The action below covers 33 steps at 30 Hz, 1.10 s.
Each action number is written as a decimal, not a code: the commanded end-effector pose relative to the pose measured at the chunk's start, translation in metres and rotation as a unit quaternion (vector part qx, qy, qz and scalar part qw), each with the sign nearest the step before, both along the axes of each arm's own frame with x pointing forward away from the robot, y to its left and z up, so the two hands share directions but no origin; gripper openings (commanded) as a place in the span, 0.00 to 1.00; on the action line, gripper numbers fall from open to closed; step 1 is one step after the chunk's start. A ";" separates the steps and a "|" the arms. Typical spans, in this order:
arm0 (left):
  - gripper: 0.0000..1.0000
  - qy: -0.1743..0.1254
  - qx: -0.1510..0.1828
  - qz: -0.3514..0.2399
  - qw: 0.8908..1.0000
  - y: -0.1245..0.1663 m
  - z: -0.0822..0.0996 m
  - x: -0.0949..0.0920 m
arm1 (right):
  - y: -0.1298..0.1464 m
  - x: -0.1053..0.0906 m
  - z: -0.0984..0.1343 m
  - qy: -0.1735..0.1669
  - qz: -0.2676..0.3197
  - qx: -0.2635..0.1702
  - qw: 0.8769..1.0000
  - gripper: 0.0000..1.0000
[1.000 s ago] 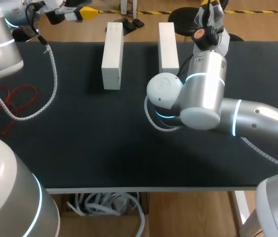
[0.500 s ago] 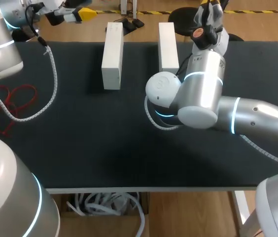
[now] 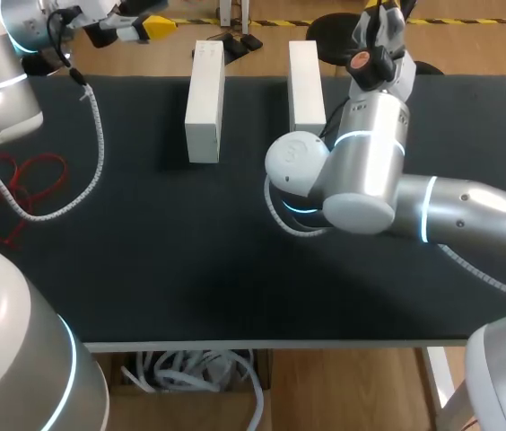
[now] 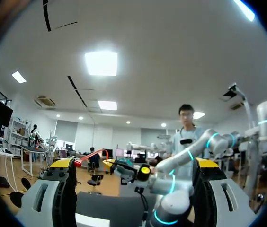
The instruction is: Grab the tape and strap the tape.
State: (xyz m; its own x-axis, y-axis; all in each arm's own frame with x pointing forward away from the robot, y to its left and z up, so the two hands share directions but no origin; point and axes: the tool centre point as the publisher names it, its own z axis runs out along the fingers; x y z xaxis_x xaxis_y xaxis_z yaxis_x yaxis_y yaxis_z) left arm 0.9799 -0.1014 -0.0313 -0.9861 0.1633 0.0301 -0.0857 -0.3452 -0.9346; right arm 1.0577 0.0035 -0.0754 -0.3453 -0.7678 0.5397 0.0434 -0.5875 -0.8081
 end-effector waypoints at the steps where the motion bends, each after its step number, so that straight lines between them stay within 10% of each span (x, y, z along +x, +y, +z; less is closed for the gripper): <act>1: 1.00 -0.001 -0.001 -0.002 1.000 0.000 -0.001 0.002 | 0.000 0.000 0.002 0.003 -0.001 0.000 1.000 0.00; 33: 1.00 -0.006 0.001 -0.004 1.000 0.007 0.000 0.002 | 0.000 0.000 0.002 0.003 -0.001 0.000 1.000 0.00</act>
